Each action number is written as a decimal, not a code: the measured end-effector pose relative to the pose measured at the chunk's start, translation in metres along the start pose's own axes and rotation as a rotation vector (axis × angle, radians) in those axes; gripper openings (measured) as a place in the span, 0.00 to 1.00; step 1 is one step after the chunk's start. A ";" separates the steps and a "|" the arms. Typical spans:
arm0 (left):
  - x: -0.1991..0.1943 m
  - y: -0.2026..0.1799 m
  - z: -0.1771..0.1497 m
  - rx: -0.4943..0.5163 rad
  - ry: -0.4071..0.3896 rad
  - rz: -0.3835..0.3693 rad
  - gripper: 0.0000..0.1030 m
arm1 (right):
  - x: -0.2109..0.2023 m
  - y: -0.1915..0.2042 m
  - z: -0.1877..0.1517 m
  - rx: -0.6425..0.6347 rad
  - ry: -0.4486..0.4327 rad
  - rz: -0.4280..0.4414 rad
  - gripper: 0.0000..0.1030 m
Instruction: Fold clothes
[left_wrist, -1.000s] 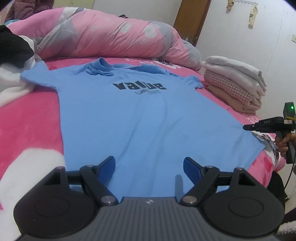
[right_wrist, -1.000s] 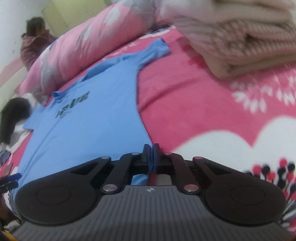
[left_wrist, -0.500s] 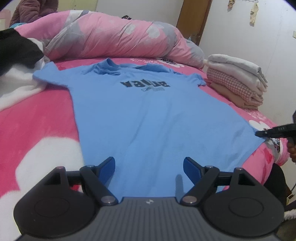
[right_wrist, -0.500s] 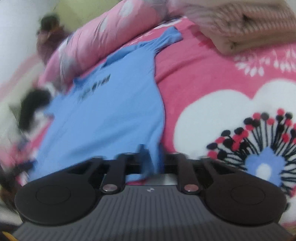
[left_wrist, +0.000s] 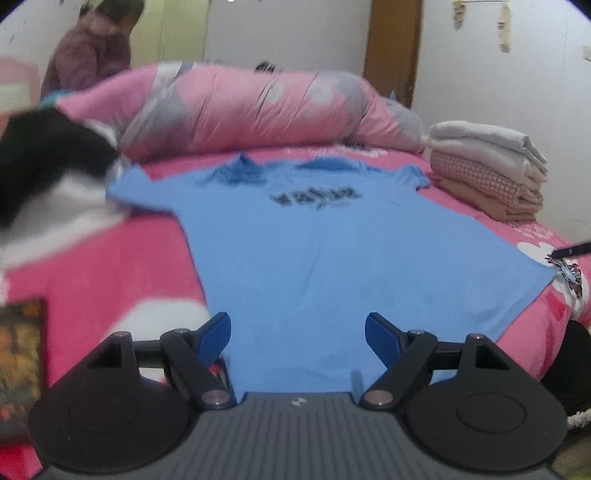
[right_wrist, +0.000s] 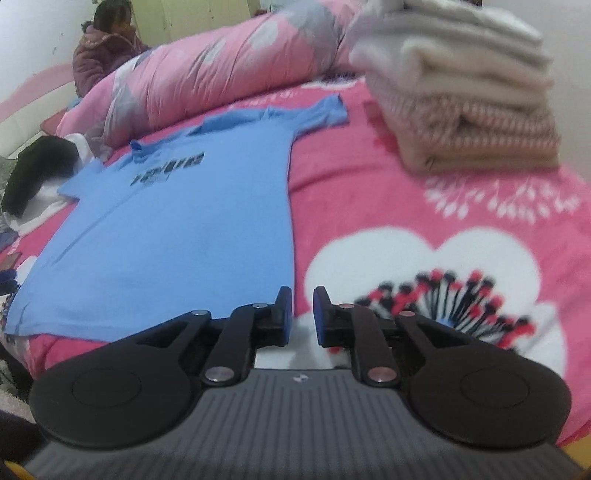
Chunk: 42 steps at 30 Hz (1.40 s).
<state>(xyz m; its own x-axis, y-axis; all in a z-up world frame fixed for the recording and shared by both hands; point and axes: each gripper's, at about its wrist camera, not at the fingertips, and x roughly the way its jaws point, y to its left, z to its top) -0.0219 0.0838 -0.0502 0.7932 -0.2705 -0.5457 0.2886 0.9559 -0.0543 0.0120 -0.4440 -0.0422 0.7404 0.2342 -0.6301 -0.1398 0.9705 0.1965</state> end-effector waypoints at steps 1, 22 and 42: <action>0.003 -0.004 0.005 0.022 -0.005 -0.004 0.79 | 0.000 0.004 0.006 -0.007 -0.020 0.004 0.12; 0.027 -0.056 -0.024 0.027 0.126 -0.501 0.77 | 0.070 0.128 0.003 -0.211 0.330 0.102 0.12; -0.021 0.006 -0.029 -0.081 0.008 -0.419 0.77 | 0.096 0.218 -0.009 -0.290 0.221 0.320 0.14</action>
<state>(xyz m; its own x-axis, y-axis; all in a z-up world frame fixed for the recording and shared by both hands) -0.0527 0.0984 -0.0634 0.6123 -0.6368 -0.4687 0.5415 0.7696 -0.3383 0.0469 -0.2094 -0.0671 0.4777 0.4993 -0.7229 -0.5385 0.8165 0.2081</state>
